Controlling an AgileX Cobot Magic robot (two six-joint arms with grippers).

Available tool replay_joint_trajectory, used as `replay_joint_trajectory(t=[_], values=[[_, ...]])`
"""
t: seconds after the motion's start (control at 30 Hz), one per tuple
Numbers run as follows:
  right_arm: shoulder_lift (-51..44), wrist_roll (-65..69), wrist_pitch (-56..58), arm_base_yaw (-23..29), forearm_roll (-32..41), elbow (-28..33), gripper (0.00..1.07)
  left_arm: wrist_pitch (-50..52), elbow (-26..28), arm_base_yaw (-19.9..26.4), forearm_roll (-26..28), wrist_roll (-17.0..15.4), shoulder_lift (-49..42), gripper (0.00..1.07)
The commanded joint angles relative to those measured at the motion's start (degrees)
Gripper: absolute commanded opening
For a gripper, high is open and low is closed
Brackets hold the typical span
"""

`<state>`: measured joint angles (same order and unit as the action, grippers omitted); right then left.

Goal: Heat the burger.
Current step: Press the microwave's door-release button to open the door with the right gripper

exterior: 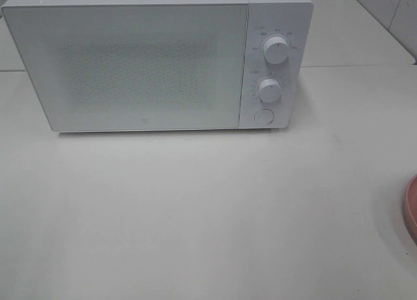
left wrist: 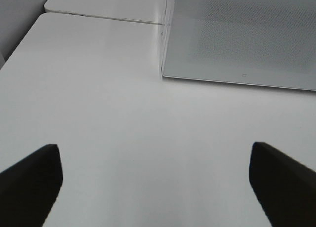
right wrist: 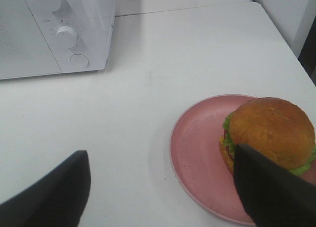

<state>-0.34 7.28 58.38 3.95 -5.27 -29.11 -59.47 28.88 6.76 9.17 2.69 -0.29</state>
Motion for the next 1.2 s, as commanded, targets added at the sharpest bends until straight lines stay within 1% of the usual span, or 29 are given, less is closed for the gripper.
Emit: replay_joint_trajectory(t=[0.03,0.63,0.8,0.87,1.2], values=[[-1.38,-0.46,-0.8,0.11,-0.06,0.23,0.74,0.4,-0.06,0.34,0.06,0.06,-0.4,0.98],[-1.26,-0.46,-0.92,0.11,-0.11,0.17,0.74,0.4,-0.06,0.34,0.06,0.06,-0.4,0.98],[1.78,-0.4,-1.6,0.11,-0.23,-1.6,0.74,0.4,-0.06,0.34,0.06,0.06,-0.4,0.98],[4.53,-0.4,-4.24,0.11,-0.23,-2.23,0.74,0.4,-0.06,0.34,0.06,0.06,-0.4,0.98],[9.8,0.86,-12.49,0.11,-0.23,-2.18,0.74,0.4,-0.06,0.34,0.06,0.0,-0.4,0.98]])
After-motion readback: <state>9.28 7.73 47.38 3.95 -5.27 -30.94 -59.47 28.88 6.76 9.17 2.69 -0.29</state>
